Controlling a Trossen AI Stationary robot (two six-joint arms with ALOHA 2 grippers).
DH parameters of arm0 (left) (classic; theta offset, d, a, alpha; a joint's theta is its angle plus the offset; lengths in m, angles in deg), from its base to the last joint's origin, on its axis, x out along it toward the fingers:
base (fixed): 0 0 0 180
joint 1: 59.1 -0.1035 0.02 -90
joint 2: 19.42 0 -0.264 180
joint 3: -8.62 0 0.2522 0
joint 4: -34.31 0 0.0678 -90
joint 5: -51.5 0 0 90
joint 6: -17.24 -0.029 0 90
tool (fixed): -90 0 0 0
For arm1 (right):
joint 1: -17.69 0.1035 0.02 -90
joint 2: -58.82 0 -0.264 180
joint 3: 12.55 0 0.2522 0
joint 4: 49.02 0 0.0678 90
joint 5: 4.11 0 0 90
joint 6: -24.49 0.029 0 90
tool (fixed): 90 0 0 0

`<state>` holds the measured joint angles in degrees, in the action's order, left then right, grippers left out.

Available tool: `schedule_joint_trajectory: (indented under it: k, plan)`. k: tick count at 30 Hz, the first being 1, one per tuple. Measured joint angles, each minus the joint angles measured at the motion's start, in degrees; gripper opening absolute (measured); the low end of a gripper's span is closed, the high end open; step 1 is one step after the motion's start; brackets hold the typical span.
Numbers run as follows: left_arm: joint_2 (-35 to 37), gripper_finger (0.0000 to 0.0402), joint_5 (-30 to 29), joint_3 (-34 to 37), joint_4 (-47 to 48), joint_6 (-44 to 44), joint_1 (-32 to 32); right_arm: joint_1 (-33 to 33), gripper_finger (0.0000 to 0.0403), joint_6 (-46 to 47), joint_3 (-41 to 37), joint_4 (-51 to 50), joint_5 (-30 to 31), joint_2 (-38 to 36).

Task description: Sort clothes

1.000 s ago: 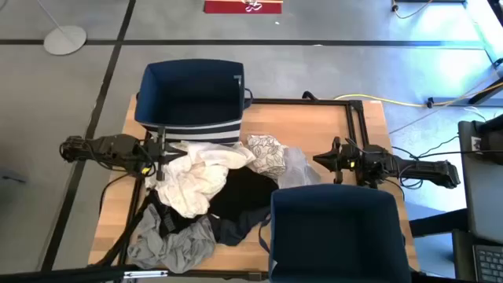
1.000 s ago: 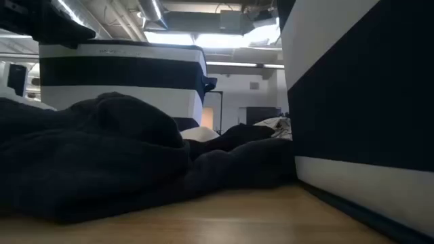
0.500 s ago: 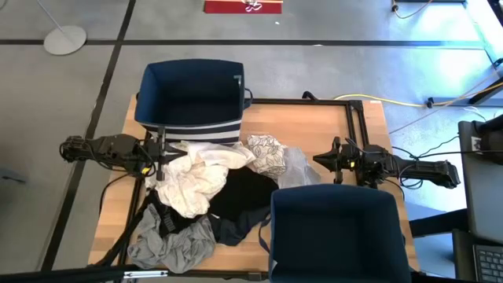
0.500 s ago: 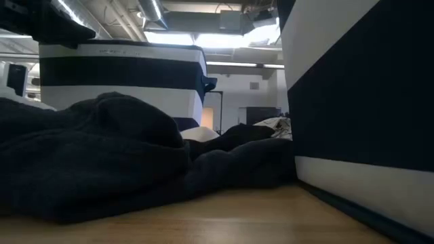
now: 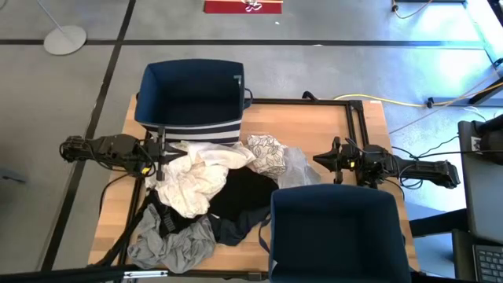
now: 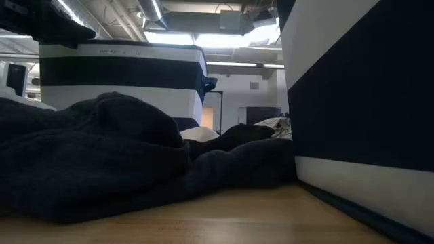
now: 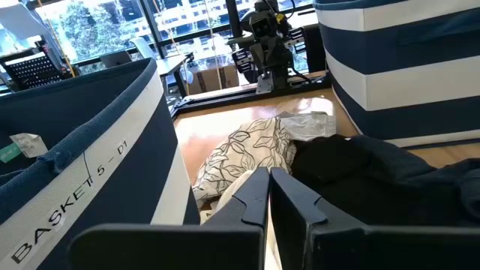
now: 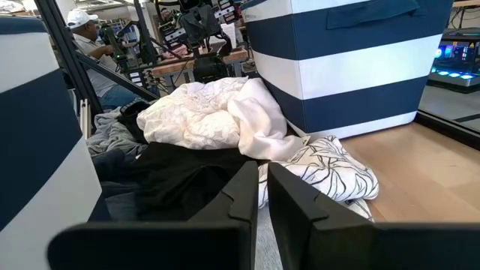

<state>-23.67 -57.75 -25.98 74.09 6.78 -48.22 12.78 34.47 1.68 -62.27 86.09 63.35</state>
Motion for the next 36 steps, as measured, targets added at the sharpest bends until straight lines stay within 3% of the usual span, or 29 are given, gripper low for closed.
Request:
schedule_joint_trajectory:
  k: [36]
  plan:
    - [0.0, 0.0005, -0.4, 0.0, -0.4, 3.1, 0.0, 0.0, 0.0035, 0.1, 0.0, 2.1, 0.8, 0.0]
